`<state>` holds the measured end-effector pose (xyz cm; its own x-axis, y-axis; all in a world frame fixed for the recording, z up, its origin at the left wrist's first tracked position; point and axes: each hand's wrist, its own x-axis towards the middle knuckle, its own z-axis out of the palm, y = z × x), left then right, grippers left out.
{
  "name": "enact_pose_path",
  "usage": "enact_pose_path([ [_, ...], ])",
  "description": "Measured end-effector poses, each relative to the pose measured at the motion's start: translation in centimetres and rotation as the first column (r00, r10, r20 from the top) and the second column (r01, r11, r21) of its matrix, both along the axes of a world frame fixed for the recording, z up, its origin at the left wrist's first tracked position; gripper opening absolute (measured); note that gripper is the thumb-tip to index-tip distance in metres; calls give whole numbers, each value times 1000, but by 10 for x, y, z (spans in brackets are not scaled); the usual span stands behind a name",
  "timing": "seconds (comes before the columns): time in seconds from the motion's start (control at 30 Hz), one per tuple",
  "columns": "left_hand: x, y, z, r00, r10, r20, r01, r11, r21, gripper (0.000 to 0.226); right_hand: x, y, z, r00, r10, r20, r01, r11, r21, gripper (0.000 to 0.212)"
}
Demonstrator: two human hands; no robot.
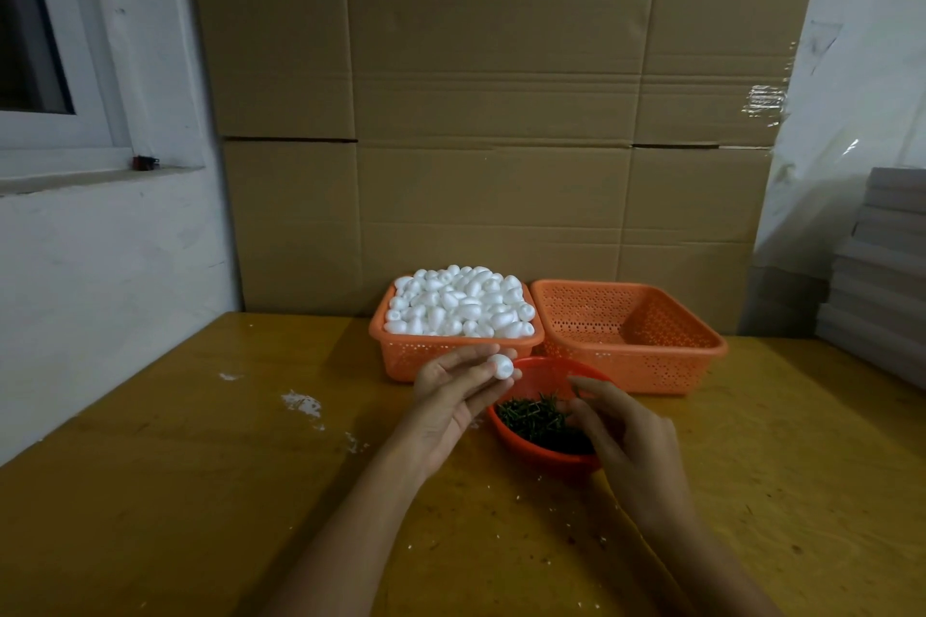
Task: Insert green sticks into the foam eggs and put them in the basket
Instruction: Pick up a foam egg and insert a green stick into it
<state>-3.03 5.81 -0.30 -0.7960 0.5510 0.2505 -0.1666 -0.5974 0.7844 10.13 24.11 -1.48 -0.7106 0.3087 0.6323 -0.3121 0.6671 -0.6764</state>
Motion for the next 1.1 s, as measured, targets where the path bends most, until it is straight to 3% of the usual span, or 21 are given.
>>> enact_pose_path([
  [0.1, 1, 0, 1, 1000, -10, 5, 10, 1000, 0, 26, -1, 0, 1, 1000, -4, -10, 4, 999, 51, 26],
  [0.3, 1, 1, 1, 999, -32, -19, 32, 999, 7, 33, -3, 2, 3, 995, 4, -100, -7, 999, -37, 12],
  [0.47, 1, 1, 0, 998, -54, -30, 54, 999, 2, 39, -1, 1, 4, 980, 148, -130, -175, 959, -225, 8],
  [0.57, 1, 3, 0, 996, -78, -53, 79, 997, 5, 49, -2, -2, 3, 968, 217, -124, -241, 940, -242, 11],
  [0.8, 5, 5, 0, 991, -52, -126, 44, 997, -69, 38, -1, -9, 0, 940, 319, -117, -339, 906, -254, 8],
  [1.1, 10, 5, 2, 981, -32, -191, 2, 988, -153, 28, 1, -5, 1, 981, 133, -138, -154, 976, -152, 16],
])
